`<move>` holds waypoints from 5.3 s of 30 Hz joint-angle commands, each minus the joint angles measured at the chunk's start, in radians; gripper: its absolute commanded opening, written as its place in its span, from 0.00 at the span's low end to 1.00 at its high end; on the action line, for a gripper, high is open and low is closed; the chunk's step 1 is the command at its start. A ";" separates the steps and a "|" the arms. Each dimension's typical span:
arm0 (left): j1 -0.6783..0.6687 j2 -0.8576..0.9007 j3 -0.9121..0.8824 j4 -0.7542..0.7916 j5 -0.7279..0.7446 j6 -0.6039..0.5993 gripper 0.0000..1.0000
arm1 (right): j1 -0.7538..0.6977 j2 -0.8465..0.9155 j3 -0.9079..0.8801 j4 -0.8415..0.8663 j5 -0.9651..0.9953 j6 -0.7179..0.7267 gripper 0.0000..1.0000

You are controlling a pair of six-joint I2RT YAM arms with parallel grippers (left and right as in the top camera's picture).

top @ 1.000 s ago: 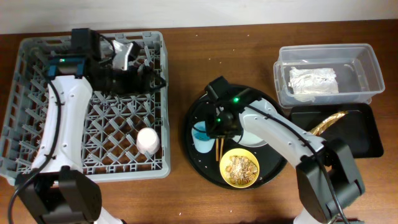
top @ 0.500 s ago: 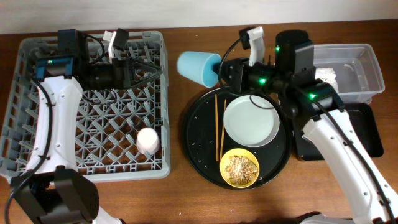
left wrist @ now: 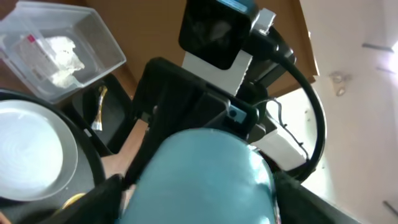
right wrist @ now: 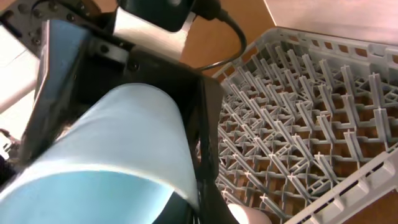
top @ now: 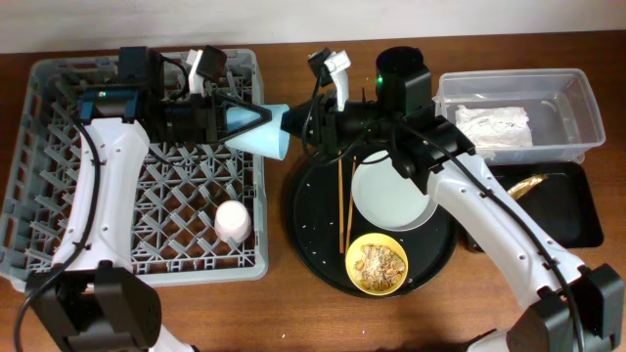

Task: Sort waste into correct bins and load items into the dishwasher rack
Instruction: 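Hand the blue cup from the right gripper to the left gripper, then place the blue cup upside down in the dish rack with the left gripper, then grasp the yellow bowl with the right gripper, then tip the yellow bowl over the black tray to dump food scraps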

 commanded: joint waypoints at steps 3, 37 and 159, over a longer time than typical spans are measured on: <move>-0.031 0.001 0.020 -0.031 0.004 0.014 0.77 | 0.019 0.013 0.001 0.019 0.077 -0.003 0.04; -0.085 0.032 0.018 0.029 -1.491 -0.154 0.74 | -0.230 0.036 0.001 -0.669 0.560 0.015 0.99; -0.250 0.035 -0.124 0.111 -1.358 -0.478 0.99 | -1.053 0.017 -0.042 -1.031 -0.125 -0.717 0.04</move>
